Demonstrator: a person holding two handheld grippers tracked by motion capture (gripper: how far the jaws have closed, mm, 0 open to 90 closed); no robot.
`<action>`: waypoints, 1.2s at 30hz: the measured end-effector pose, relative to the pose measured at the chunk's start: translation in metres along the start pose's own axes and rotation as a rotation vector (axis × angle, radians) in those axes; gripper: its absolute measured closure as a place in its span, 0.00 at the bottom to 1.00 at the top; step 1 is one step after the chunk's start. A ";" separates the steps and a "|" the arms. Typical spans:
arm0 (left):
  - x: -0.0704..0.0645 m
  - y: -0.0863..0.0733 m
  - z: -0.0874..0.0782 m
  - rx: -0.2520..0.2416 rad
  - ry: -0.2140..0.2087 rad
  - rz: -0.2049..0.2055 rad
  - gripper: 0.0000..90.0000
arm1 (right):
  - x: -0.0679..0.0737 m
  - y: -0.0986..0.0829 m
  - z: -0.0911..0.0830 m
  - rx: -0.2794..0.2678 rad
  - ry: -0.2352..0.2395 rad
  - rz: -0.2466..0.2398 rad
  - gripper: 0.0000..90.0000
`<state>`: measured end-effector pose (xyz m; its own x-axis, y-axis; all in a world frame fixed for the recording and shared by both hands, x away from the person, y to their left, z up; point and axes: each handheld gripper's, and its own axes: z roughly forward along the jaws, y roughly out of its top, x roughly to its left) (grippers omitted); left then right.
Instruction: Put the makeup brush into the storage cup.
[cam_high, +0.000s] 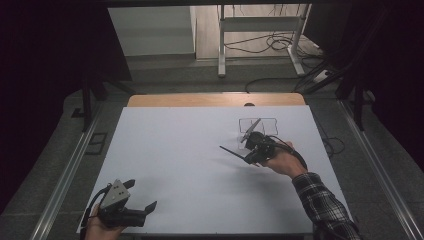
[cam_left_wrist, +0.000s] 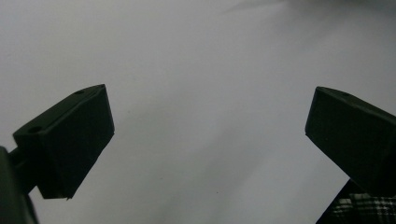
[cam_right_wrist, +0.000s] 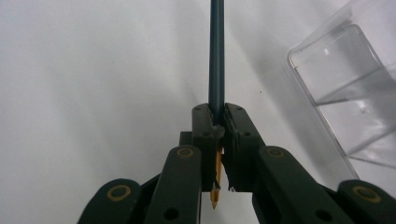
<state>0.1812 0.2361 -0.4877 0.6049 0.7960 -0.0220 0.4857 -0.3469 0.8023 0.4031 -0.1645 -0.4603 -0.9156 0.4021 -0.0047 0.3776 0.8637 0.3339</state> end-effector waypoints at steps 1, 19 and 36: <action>0.000 0.000 0.000 -0.001 -0.001 -0.001 0.02 | 0.001 -0.002 -0.002 -0.009 0.001 0.007 0.93; -0.002 0.006 0.002 -0.018 -0.048 -0.062 0.05 | 0.017 -0.039 -0.025 -0.232 0.026 0.108 0.92; 0.000 0.027 0.015 -0.094 -0.186 -0.161 0.23 | 0.040 -0.059 -0.037 -0.441 0.028 0.173 0.92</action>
<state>0.2045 0.2193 -0.4749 0.6346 0.7292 -0.2559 0.5291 -0.1687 0.8316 0.3393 -0.2113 -0.4451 -0.8500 0.5153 0.1095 0.4357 0.5710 0.6958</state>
